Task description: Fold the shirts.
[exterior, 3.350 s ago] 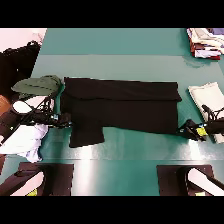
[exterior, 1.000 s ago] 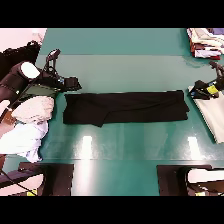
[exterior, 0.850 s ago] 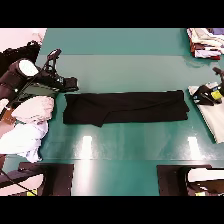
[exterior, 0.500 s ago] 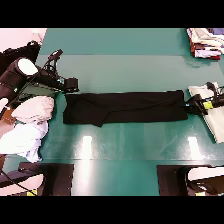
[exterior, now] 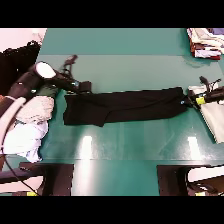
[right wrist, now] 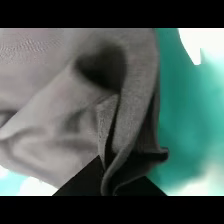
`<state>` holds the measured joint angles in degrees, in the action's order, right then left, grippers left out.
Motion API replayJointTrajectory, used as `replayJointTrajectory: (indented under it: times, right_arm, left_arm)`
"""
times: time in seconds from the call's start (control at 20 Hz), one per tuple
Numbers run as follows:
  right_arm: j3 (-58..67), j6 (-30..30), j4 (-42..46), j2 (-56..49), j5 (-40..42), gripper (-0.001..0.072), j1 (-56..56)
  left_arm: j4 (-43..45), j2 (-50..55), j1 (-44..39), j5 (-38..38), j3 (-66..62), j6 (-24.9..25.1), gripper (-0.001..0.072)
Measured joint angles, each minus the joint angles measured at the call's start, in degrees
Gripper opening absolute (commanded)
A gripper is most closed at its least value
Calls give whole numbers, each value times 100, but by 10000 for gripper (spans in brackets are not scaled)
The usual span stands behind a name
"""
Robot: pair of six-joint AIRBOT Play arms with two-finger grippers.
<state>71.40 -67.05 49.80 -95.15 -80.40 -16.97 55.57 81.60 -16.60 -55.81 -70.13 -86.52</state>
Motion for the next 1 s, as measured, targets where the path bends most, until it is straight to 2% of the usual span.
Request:
replayJointTrajectory:
  times: [0.15,0.45,0.7,1.0]
  right_arm:
    - [299,2,-42,516,-181,15,216]
    - [916,-409,-76,1569,-280,15,1226]
    - [1587,-697,-79,1908,-168,16,2188]
    - [2090,-831,-74,1967,205,16,3053]
  left_arm:
    - [-131,667,-680,278,-339,0,25]
    - [-317,2153,-1685,391,-1716,0,25]
    - [-321,2686,-1838,278,-2166,-107,25]
    - [-323,2726,-1733,90,-2358,-151,25]
